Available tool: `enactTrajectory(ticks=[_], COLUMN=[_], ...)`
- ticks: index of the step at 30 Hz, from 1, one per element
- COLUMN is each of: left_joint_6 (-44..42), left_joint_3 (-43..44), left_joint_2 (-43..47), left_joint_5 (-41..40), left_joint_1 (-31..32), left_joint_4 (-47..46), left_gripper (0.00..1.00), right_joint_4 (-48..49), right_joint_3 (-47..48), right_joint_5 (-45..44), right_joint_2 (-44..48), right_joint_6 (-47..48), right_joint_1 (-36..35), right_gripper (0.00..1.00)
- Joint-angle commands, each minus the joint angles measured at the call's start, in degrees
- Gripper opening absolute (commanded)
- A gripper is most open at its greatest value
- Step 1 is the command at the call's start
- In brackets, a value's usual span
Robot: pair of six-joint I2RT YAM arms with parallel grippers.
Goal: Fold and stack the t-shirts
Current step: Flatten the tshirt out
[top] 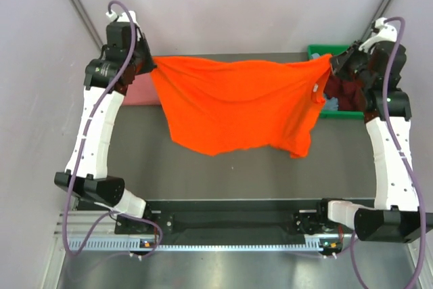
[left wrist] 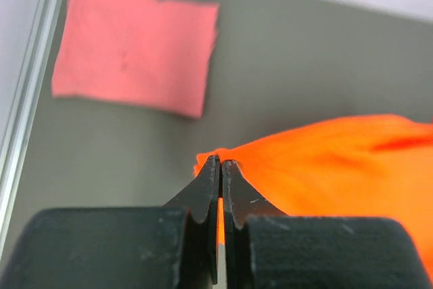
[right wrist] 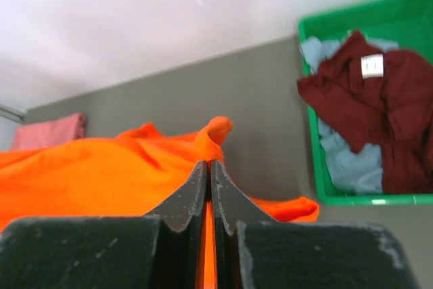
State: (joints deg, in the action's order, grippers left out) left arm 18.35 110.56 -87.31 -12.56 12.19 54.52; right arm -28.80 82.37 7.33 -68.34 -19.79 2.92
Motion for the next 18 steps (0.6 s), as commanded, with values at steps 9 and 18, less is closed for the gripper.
enactTrajectory(ticks=[9,18], left_joint_6=[2.7,10.8], left_joint_3=[-26.9,-64.1], left_joint_2=[23.3,34.5], left_joint_5=[11.6,24.6], left_joint_1=[0.0,0.0], left_joint_4=[-7.0,-13.5], left_gripper=[0.0,0.0], right_joint_4=[-12.1,-21.2], right_joint_3=[-5.4,-41.4], right_joint_5=[-1.5,0.8], right_joint_2=[15.9,31.2], right_joint_6=[2.7,-6.7], right_joint_1=[0.6,0.6], right_gripper=[0.0,0.11])
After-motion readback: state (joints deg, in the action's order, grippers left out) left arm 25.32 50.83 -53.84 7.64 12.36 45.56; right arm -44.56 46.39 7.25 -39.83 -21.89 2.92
